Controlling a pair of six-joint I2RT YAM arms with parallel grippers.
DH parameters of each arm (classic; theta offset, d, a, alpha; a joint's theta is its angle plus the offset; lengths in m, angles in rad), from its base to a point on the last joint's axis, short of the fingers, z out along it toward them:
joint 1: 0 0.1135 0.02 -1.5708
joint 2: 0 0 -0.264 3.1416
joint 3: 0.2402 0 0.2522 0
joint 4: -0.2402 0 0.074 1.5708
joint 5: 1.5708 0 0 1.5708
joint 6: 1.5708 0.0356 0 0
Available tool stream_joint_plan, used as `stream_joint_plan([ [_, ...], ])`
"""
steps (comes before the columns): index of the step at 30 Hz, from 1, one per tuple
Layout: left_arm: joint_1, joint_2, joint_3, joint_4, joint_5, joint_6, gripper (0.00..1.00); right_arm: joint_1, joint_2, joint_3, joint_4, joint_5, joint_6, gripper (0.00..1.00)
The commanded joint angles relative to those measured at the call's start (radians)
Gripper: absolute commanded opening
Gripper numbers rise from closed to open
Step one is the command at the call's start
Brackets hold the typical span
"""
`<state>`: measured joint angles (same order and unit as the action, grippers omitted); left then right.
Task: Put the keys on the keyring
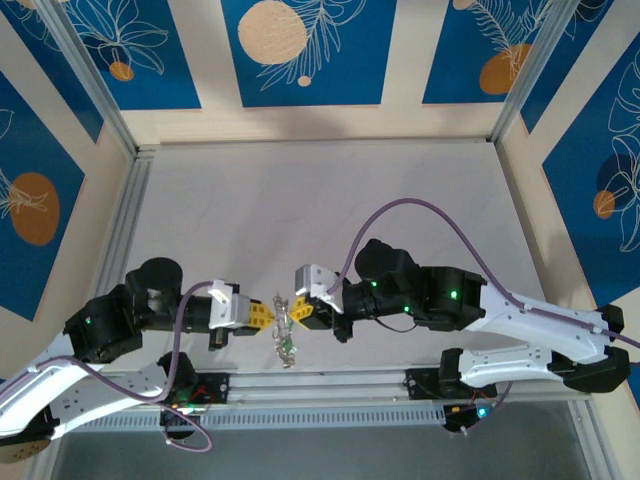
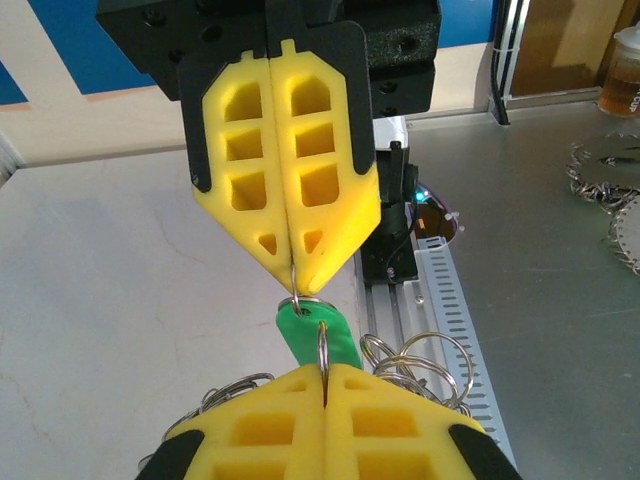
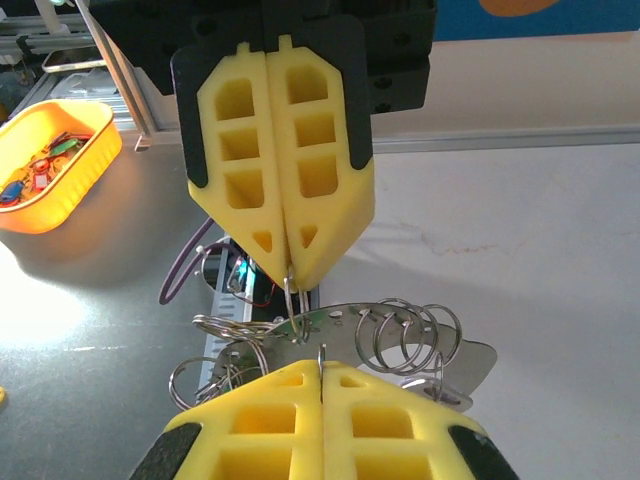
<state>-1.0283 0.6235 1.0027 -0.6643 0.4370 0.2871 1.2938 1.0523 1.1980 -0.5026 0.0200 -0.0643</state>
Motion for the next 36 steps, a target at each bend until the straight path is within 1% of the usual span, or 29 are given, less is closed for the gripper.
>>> stream_joint_plan([
  [1, -0.009, -0.004, 0.010, 0.052, 0.014, -0.002, 0.00, -0.004, -0.009, 0.003, 0.001, 0.011, -0.015, 0.00],
  [16, -0.010, -0.006, 0.007, 0.054, 0.011, -0.003, 0.00, 0.002, 0.010, -0.003, -0.007, -0.058, -0.008, 0.00],
  [36, -0.010, -0.007, 0.005, 0.052, 0.009, -0.002, 0.00, 0.004, 0.012, -0.012, 0.000, -0.068, -0.011, 0.00],
])
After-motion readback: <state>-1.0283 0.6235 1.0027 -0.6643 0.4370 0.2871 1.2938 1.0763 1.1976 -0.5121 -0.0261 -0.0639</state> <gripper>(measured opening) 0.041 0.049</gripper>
